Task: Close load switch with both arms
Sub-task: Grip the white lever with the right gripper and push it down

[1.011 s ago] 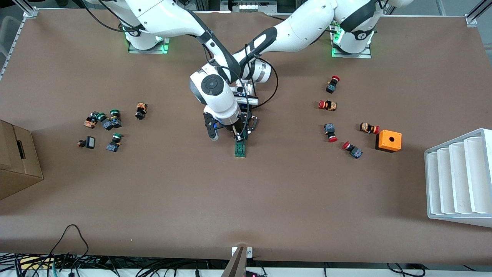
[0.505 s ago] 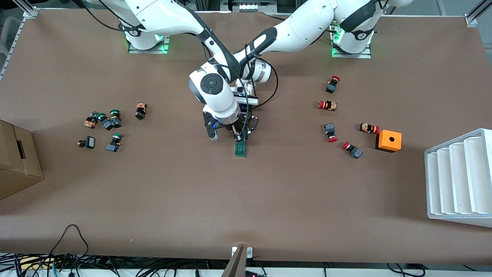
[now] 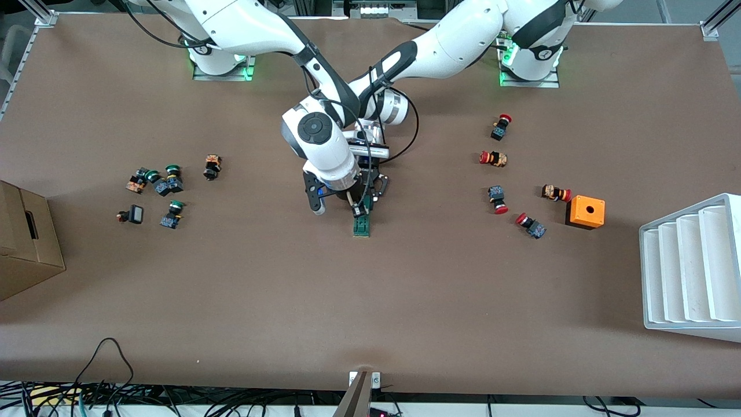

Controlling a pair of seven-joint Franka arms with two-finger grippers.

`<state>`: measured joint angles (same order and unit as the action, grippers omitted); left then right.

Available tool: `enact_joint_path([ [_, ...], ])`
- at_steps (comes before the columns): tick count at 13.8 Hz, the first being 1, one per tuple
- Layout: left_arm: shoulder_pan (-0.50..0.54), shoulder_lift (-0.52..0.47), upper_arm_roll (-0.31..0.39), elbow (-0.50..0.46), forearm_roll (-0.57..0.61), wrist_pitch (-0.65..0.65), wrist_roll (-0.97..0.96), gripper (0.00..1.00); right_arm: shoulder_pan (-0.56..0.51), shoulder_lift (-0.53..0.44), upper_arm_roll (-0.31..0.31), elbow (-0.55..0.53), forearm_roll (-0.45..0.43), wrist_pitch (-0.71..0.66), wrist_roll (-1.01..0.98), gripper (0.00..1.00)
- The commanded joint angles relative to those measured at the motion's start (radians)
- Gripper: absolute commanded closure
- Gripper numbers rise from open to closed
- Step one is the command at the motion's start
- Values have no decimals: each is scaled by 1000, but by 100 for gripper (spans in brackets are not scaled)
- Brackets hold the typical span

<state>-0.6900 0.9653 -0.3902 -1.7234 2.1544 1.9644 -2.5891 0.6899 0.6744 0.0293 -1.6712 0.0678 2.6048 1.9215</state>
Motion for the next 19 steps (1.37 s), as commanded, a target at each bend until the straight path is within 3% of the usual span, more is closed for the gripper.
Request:
enact_joint_path([
  [1, -8, 35, 5, 41, 27, 21, -26, 46, -12, 17, 4, 31, -19, 6, 11, 76],
  [19, -5, 35, 10, 41, 28, 21, -25, 46, -20, 37, 6, 76, -14, 4, 16, 77],
])
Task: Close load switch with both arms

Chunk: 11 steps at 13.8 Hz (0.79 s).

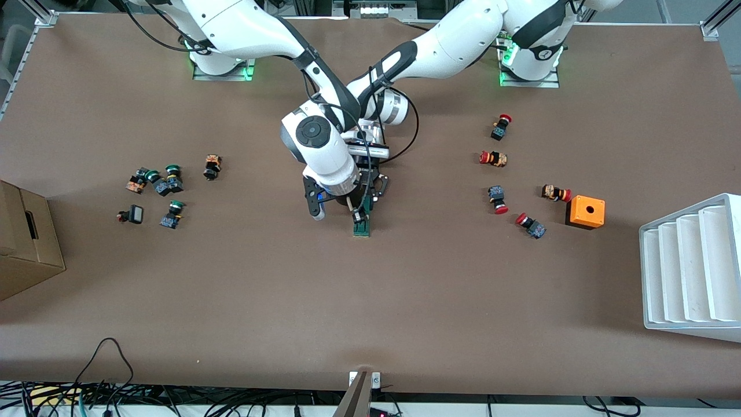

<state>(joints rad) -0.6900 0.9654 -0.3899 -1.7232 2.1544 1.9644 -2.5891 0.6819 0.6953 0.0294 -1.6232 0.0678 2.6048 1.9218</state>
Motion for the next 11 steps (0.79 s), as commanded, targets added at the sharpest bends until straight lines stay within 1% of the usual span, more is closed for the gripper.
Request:
enact_joint_path([
  [1, -8, 35, 19, 40, 27, 22, -26, 46, -13, 21, 6, 29, -16, 6, 14, 77],
  [11, -8, 36, 20, 40, 27, 22, -25, 46, -33, 61, 3, 74, -19, 6, 8, 75],
])
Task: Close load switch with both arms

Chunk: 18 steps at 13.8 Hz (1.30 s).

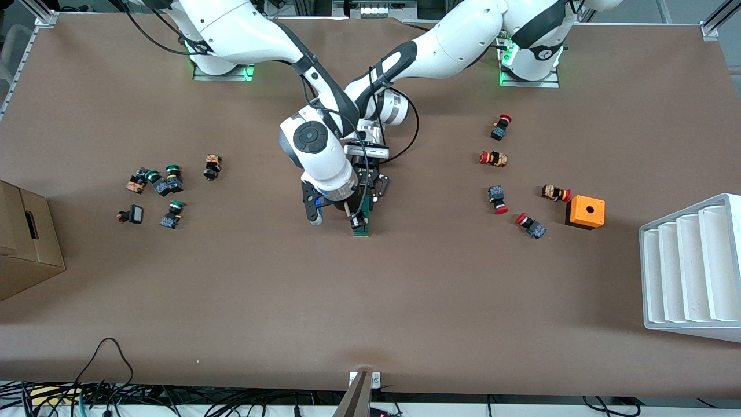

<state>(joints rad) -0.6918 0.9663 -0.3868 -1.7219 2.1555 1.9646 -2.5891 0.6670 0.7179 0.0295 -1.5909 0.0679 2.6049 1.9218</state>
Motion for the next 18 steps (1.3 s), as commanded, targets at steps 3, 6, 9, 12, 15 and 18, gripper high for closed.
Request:
enact_joint_path([
  [3, -6, 35, 17, 39, 27, 22, -23, 46, -24, 44, 1, 46, -19, 7, 2, 71],
  [6, -6, 37, 17, 39, 27, 22, -23, 46, -27, 60, 1, 60, -19, 9, 2, 71],
  [9, -6, 35, 17, 39, 27, 23, -23, 46, -27, 69, 1, 61, -19, 12, -1, 71],
  [12, -6, 35, 17, 41, 27, 23, -23, 46, -30, 80, 0, 77, -19, 14, -3, 69],
  [15, -6, 35, 17, 41, 27, 25, -23, 46, -36, 94, 0, 91, -19, 14, -3, 68],
  [18, -8, 35, 20, 41, 27, 25, -25, 46, -36, 95, 0, 91, -19, 14, -3, 68],
])
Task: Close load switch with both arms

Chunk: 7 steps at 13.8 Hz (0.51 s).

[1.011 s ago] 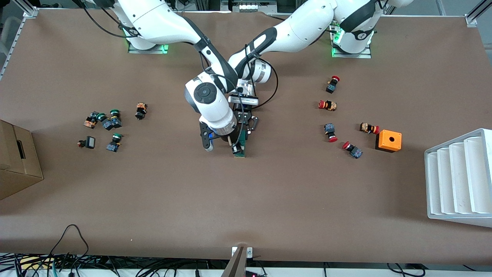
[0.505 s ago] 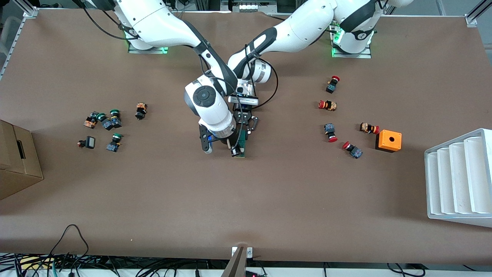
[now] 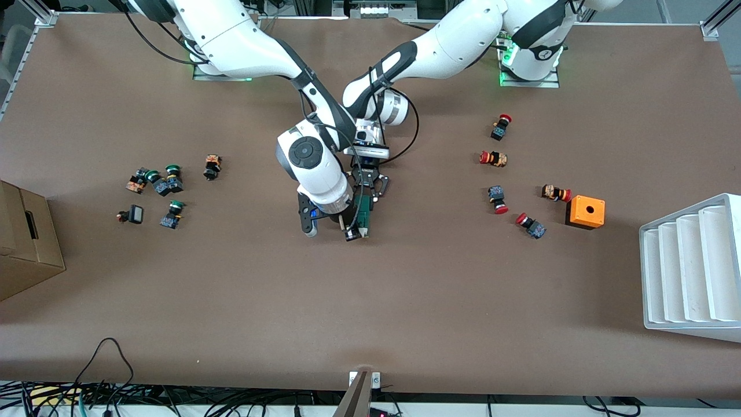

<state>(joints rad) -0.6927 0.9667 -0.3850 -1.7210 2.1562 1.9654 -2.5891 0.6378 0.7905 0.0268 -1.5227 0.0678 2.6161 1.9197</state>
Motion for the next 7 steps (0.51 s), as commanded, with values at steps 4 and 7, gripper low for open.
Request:
enact_joint_path([
  [4, -7, 37, 18, 40, 27, 24, -23, 46, -6, 29, 2, 23, -20, 1, -1, 68],
  [7, -7, 35, 18, 40, 27, 24, -23, 46, -23, 7, 2, 23, -19, -17, -17, 45],
])
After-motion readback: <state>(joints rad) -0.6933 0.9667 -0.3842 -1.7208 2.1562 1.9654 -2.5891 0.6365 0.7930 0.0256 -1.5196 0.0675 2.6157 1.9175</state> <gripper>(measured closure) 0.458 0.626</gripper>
